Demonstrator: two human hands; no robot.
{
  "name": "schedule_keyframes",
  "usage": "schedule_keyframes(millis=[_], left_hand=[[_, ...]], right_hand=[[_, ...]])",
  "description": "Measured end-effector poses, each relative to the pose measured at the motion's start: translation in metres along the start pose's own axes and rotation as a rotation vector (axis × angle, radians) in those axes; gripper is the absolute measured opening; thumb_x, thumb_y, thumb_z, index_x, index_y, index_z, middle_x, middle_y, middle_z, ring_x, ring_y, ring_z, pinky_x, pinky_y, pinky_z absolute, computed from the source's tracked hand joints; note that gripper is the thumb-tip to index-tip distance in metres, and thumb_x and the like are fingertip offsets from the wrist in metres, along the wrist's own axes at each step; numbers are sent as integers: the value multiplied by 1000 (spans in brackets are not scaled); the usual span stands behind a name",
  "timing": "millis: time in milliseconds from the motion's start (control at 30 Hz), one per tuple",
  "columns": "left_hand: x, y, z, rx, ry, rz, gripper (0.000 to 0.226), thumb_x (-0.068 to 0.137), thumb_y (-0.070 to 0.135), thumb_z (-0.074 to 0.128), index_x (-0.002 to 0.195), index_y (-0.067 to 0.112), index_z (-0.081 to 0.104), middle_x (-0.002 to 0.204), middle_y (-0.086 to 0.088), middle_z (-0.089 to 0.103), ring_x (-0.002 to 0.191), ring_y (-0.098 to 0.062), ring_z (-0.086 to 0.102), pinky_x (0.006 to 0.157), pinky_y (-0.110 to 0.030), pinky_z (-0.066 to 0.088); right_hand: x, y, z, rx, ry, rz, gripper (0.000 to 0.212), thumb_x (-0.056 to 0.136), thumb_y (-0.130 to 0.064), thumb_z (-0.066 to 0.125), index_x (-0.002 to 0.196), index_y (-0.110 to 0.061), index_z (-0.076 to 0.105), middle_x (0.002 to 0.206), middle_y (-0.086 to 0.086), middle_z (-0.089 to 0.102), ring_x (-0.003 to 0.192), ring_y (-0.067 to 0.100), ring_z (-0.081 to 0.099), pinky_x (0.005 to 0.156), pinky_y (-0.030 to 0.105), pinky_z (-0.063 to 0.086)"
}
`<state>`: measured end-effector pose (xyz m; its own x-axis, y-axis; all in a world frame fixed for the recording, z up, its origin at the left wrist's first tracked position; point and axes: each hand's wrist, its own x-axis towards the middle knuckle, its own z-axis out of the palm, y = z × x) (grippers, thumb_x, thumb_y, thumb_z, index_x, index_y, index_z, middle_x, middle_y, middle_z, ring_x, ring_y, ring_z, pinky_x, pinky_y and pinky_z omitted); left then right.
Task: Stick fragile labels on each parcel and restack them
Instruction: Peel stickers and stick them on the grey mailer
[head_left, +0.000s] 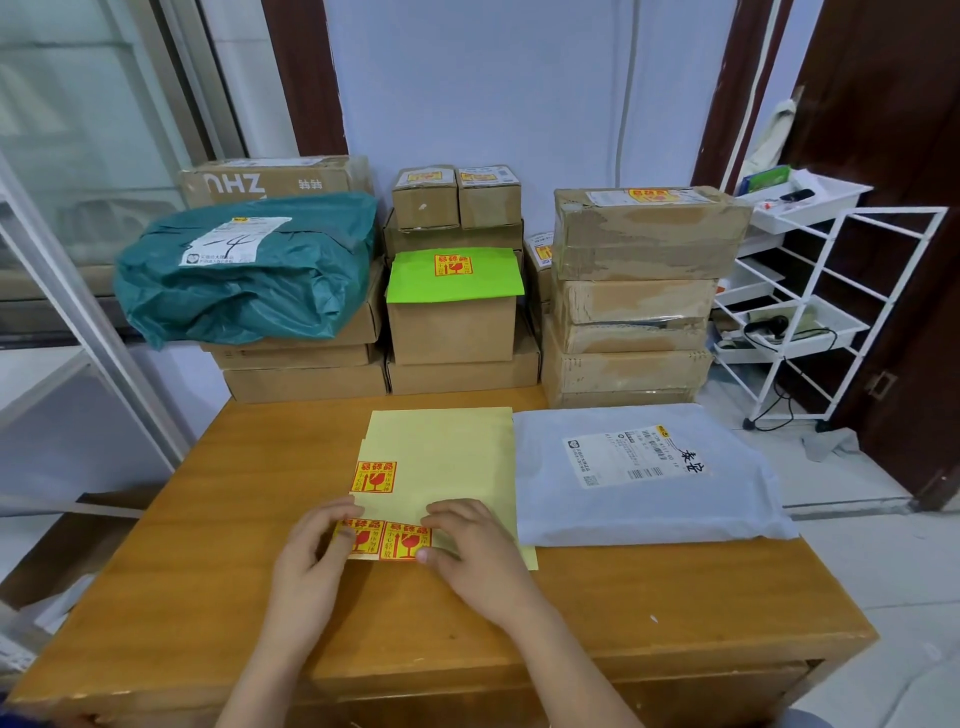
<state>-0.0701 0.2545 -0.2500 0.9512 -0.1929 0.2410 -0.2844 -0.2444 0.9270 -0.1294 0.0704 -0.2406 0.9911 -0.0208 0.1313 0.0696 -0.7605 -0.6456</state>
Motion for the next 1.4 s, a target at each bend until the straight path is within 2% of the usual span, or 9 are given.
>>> schedule_keyframes(millis=[100,200,400,567,633,767,900,1067,1400], left_hand=[[-6,3,-6,103,-99,40,27,71,45,60,97,44,65,121,23,56,120,3,42,97,-23,34],[-9,8,-7,175,-148,68,41,61,53,57,102,51,60,121,37,49,118,17,31,95,-9,25],[-8,6,-5,195,-103,73,50,80,1,70,99,47,61,121,26,53,116,17,33,96,-23,29],[-6,2,-4,134,-66,27,28,86,0,63,91,27,69,117,17,59,119,-10,45,100,-37,37],[-4,0,-5,116,-53,18,22,87,8,64,89,30,69,112,20,60,117,-14,48,99,-41,40],[-4,1,-2,51,5,-30,28,91,5,59,83,30,68,110,15,62,110,-14,54,86,-34,46],[-5,7,0,38,33,-53,18,92,4,56,85,17,66,110,8,63,106,-15,56,73,-12,45],[-4,8,0,32,65,-70,17,93,4,55,86,15,67,109,6,64,102,-12,58,71,-15,47],[-6,22,1,-183,181,-115,12,93,2,52,90,6,63,101,7,63,88,-3,57,61,-2,44]], right_hand=[[0,0,1,4,8,7,44,95,-38,53,136,-22,51,142,-11,44,132,6,31,110,25,27],[1,0,0,-2,5,14,44,95,-38,52,136,-23,51,142,-11,43,132,6,31,110,25,27],[0,-1,0,-4,0,17,44,95,-39,52,136,-23,51,141,-12,43,132,6,31,110,25,28],[0,-1,0,-23,-1,8,46,94,-38,54,136,-23,50,142,-12,43,132,6,30,111,26,28],[0,-1,0,-23,-1,5,47,93,-38,56,137,-22,50,142,-11,43,133,6,30,111,25,27],[0,-1,0,-9,4,-2,49,91,-37,60,136,-21,51,142,-11,42,133,6,29,111,24,26],[-1,0,1,-31,2,-7,50,90,-38,60,136,-22,50,143,-11,41,134,6,28,112,24,26],[-1,0,0,-43,1,-13,51,90,-38,60,137,-21,50,143,-11,41,134,6,27,111,24,26],[-3,-3,1,-118,-11,-48,54,89,-43,57,138,-22,47,141,-10,38,133,7,27,109,27,29]])
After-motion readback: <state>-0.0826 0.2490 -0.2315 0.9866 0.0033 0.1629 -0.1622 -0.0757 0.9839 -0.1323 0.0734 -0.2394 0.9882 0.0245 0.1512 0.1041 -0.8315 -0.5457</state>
